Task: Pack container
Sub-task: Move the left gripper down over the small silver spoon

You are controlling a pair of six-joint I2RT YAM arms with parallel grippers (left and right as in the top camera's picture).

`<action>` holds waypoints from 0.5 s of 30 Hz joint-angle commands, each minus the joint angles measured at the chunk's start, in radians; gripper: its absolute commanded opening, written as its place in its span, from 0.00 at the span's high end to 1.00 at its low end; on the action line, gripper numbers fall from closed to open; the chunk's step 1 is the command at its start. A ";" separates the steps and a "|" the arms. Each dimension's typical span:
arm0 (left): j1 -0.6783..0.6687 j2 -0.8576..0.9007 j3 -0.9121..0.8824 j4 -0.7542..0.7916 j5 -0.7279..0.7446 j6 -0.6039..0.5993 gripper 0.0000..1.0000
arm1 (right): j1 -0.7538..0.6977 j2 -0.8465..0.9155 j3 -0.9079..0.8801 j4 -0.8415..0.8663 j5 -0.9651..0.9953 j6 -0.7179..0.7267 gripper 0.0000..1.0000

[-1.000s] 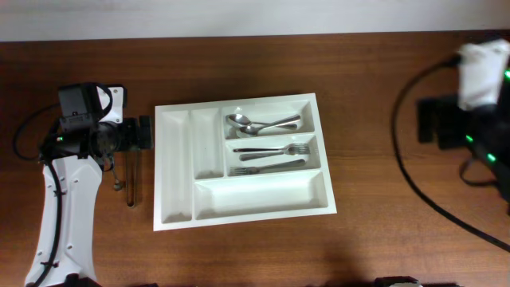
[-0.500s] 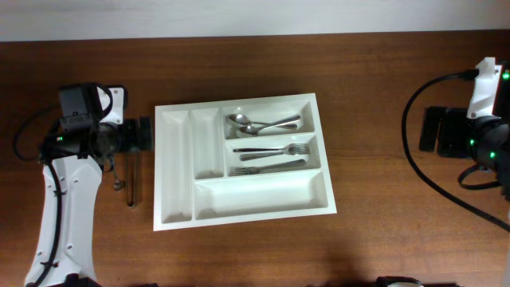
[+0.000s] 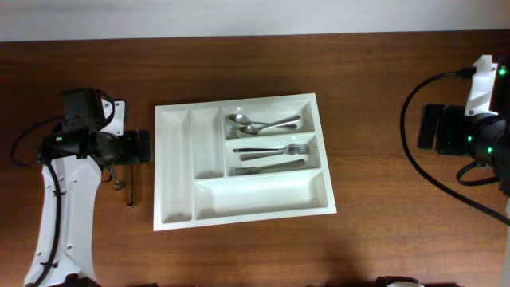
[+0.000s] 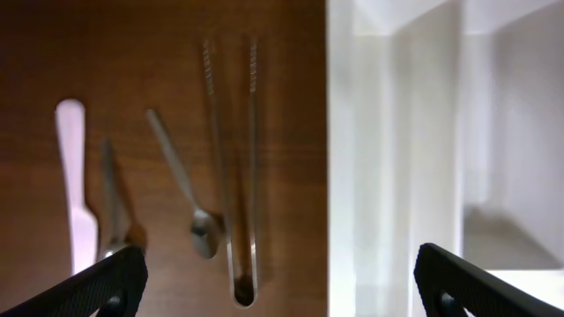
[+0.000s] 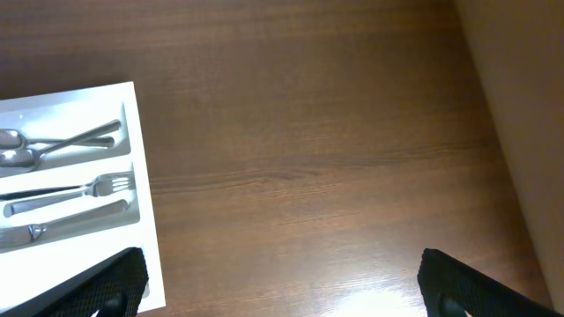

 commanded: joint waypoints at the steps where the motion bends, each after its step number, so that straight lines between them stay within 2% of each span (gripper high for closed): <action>1: 0.074 0.024 0.017 -0.046 -0.044 0.016 0.01 | -0.008 0.002 -0.006 0.002 -0.005 0.013 0.01; 4: 0.206 0.065 0.021 -0.094 0.005 0.088 0.01 | -0.008 0.002 -0.006 0.002 -0.005 0.013 0.01; 7: 0.330 0.118 0.035 -0.097 0.088 0.112 0.00 | -0.008 0.002 -0.006 0.002 -0.005 0.013 0.01; 8: 0.394 0.153 0.038 -0.070 0.095 0.121 0.07 | -0.008 0.002 -0.006 0.002 -0.005 0.013 0.01; 12: 0.444 0.213 0.038 -0.031 0.090 0.121 0.07 | -0.008 0.002 -0.006 0.003 -0.005 0.013 0.01; 15: 0.438 0.250 0.038 0.014 0.014 0.121 0.07 | -0.008 0.002 -0.006 0.003 -0.006 0.013 0.01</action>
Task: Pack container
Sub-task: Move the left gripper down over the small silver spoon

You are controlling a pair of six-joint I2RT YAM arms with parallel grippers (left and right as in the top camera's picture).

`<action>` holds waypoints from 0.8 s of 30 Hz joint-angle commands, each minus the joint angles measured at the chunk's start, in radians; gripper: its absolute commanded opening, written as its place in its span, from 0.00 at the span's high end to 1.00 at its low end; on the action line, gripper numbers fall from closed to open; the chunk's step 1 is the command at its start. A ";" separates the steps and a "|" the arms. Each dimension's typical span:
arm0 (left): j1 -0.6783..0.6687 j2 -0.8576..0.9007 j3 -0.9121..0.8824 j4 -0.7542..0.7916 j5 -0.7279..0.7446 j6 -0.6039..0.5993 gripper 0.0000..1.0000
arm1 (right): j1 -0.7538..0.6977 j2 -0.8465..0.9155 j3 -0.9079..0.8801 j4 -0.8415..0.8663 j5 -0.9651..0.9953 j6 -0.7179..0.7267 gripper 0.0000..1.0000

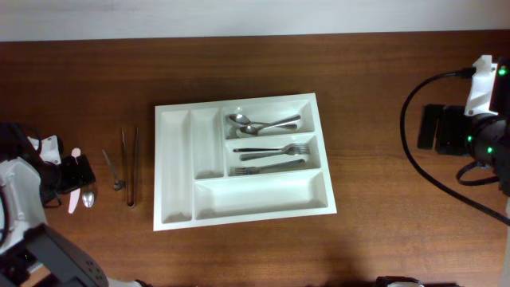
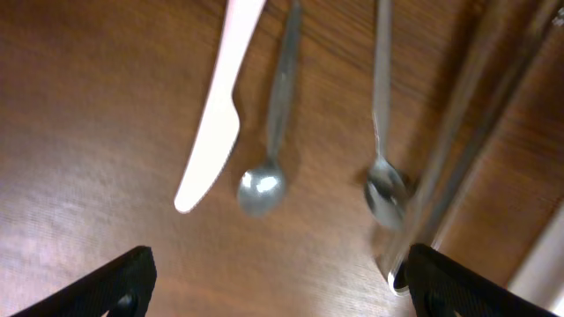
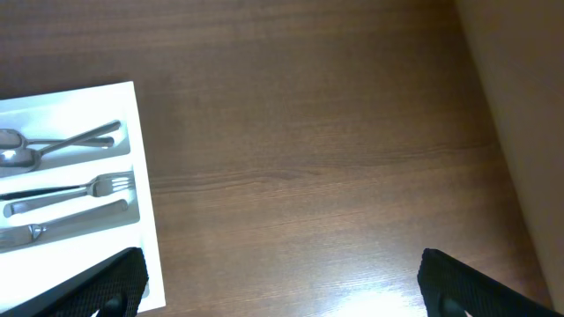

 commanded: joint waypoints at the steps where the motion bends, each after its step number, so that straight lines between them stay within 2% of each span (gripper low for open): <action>1: -0.008 0.049 0.027 0.053 -0.084 0.027 0.08 | -0.008 0.002 -0.005 0.002 -0.006 0.013 0.01; 4: -0.008 0.071 0.027 0.107 -0.172 0.042 0.08 | -0.008 0.002 -0.005 0.000 -0.006 0.013 0.01; 8: -0.008 0.098 0.027 0.200 -0.164 0.162 0.10 | -0.008 0.002 -0.005 -0.009 -0.006 0.013 0.02; 11: -0.004 0.116 0.027 0.261 -0.155 0.173 0.10 | -0.008 0.002 -0.005 -0.021 -0.006 0.013 0.01; 14: -0.002 0.146 0.027 0.303 -0.082 0.175 0.09 | -0.008 0.002 -0.005 -0.023 -0.006 0.013 0.01; 21: 0.010 0.268 0.043 0.309 -0.054 0.192 0.11 | -0.008 0.002 -0.005 -0.024 -0.093 0.013 0.01; 22: 0.013 0.282 0.050 0.299 -0.053 0.192 0.16 | -0.008 0.002 -0.005 -0.024 -0.097 0.013 0.01; 24: 0.018 0.314 0.071 0.278 -0.053 0.192 0.18 | -0.008 0.002 -0.005 -0.028 -0.096 0.013 0.01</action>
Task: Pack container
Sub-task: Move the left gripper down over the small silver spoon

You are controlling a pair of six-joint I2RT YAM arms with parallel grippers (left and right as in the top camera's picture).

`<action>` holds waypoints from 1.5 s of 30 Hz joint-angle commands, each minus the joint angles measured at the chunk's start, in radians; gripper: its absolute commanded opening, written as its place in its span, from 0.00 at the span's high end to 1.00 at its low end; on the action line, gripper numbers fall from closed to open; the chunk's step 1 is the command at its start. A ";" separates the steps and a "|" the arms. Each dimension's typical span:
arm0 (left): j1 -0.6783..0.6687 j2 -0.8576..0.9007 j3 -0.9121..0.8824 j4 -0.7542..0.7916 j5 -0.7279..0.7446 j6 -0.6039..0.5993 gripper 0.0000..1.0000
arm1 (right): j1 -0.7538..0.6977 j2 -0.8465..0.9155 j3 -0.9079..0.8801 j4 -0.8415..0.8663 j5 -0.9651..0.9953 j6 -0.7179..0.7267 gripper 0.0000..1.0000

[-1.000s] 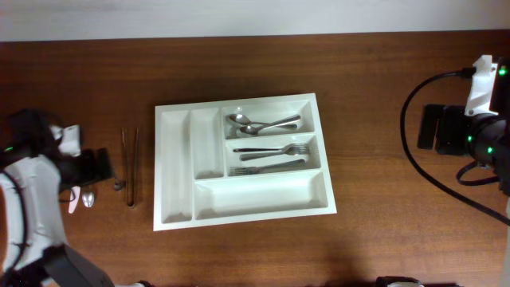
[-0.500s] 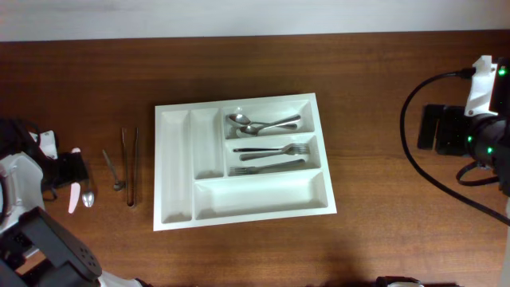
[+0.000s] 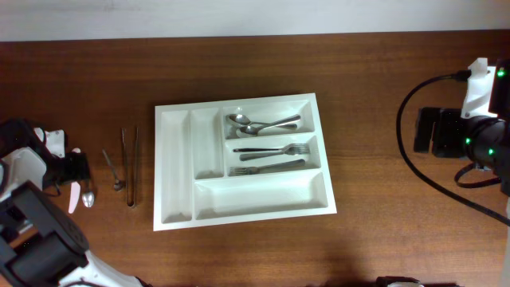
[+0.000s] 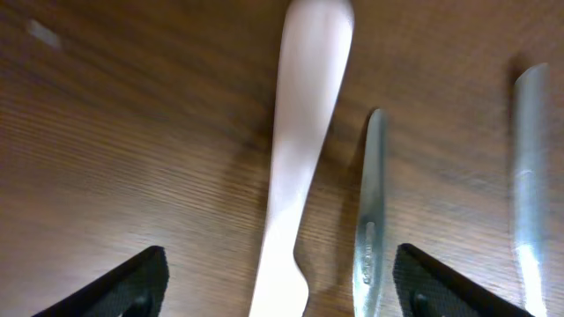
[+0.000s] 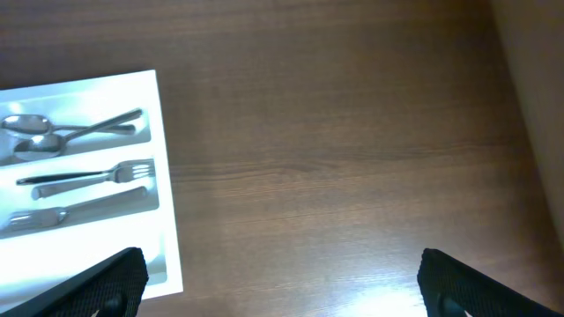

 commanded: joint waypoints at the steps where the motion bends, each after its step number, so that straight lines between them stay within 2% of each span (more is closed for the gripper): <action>1: 0.017 0.050 0.053 -0.017 0.025 0.018 0.18 | -0.008 0.002 -0.005 -0.005 -0.034 0.012 0.01; 11: 0.023 0.059 0.084 -0.008 0.041 0.018 0.20 | -0.008 0.002 -0.005 -0.005 -0.048 0.012 0.01; 15: 0.018 0.058 0.098 -0.047 0.092 0.018 0.28 | -0.008 0.002 -0.005 -0.005 -0.048 0.012 0.01; 20: -0.020 0.058 0.165 -0.146 0.107 0.016 0.29 | -0.008 0.011 -0.005 -0.005 -0.049 0.012 0.01; 27: -0.037 0.058 0.176 -0.207 0.107 -0.145 0.32 | -0.008 0.017 -0.005 -0.014 -0.048 0.012 0.01; 34: -0.037 0.060 0.172 -0.233 0.106 -0.168 0.40 | -0.008 0.017 -0.005 -0.014 -0.048 0.012 0.01; 45: -0.037 0.124 0.172 -0.224 0.061 -0.187 0.44 | -0.008 0.017 -0.005 -0.023 -0.048 0.012 0.01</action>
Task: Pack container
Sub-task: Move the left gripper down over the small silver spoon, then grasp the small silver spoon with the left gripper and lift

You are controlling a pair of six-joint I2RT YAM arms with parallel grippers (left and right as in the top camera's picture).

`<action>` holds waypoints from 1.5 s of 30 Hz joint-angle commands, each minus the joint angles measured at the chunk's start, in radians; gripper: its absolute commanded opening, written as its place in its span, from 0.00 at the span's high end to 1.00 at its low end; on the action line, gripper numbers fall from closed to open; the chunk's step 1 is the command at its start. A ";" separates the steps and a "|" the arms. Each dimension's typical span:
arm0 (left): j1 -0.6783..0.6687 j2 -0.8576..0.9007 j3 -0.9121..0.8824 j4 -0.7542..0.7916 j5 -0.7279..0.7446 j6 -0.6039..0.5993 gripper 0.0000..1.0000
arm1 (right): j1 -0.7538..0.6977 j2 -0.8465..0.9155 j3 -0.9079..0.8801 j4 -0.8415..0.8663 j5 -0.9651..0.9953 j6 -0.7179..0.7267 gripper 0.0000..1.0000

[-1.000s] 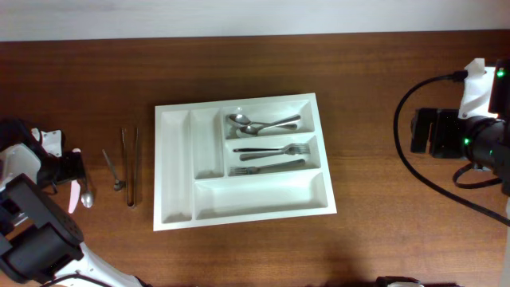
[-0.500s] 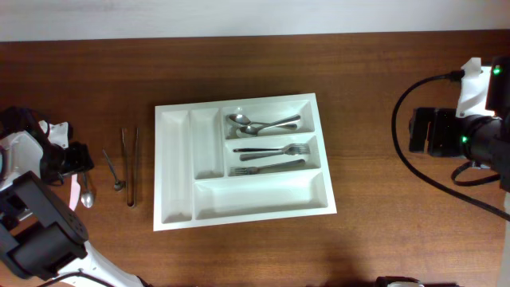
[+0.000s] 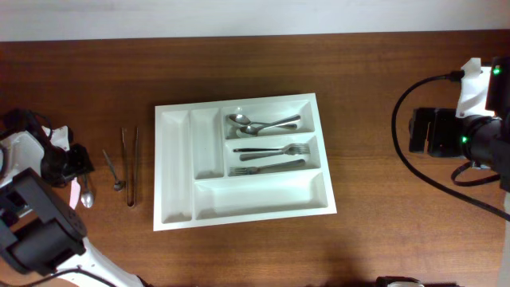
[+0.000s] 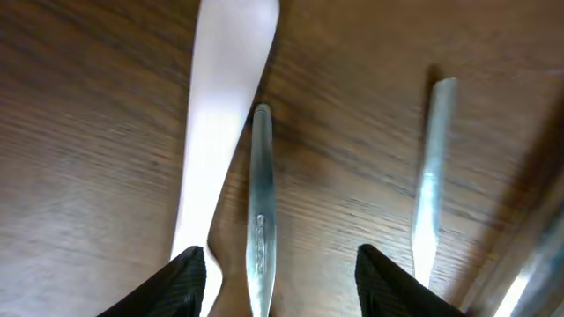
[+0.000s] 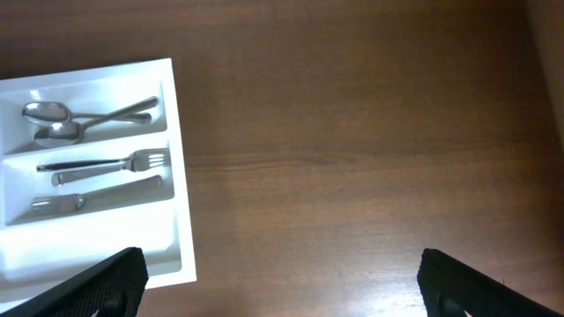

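The white cutlery tray (image 3: 177, 167) sits mid-table, with spoons (image 3: 263, 123) and forks (image 3: 271, 150) in its right compartments. Left of it lie steel tongs (image 3: 129, 167), a small spoon (image 3: 112, 171), another steel spoon (image 4: 262, 211) and a pink plastic knife (image 4: 225, 123). My left gripper (image 4: 282, 286) is open and low over the table, its fingers either side of the steel spoon's handle, the left one against the knife. My right gripper (image 5: 282, 291) hangs open and empty over bare wood to the right of the tray.
The tray's long left slots and the wide front compartment (image 3: 263, 195) hold nothing. The small spoon's handle (image 4: 429, 185) and the tongs (image 4: 529, 264) lie close to the right of my left fingers. A pale wall edge runs along the table's far side.
My left gripper was centred over the pink knife with wider fingers; now it is centred over the steel spoon's handle with the fingers closer together. The right wrist view shows more of the tray.
My left gripper was open beside the tray's left edge, above the tongs. Then it was at the far left over the loose cutlery, then low over the pink knife. Now it straddles the steel spoon's handle. The right arm has shifted slightly toward the tray.
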 commanded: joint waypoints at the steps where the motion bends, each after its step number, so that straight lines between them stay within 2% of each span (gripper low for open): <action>1: 0.003 0.031 0.009 0.005 -0.016 -0.020 0.44 | -0.008 0.003 -0.005 -0.004 -0.006 0.013 0.01; 16: 0.002 0.077 0.009 0.002 -0.016 -0.020 0.54 | -0.008 0.003 -0.005 -0.009 -0.006 0.013 0.01; 23: 0.002 0.092 0.010 0.008 -0.015 -0.032 0.75 | -0.008 0.003 -0.005 -0.011 -0.006 0.013 0.01; 27: -0.002 0.092 0.029 -0.010 -0.008 -0.042 0.97 | -0.008 0.003 -0.005 -0.011 -0.006 0.012 0.01; 28: -0.005 0.092 0.041 -0.021 -0.008 -0.042 0.98 | -0.008 0.003 -0.005 -0.011 -0.006 0.012 0.01; 38: -0.092 0.091 0.275 -0.243 -0.009 -0.042 0.98 | -0.008 0.003 -0.005 -0.011 -0.006 0.013 0.02; 45: -0.208 0.086 0.483 -0.450 -0.008 -0.041 0.98 | -0.008 0.003 -0.005 -0.011 -0.006 0.013 0.01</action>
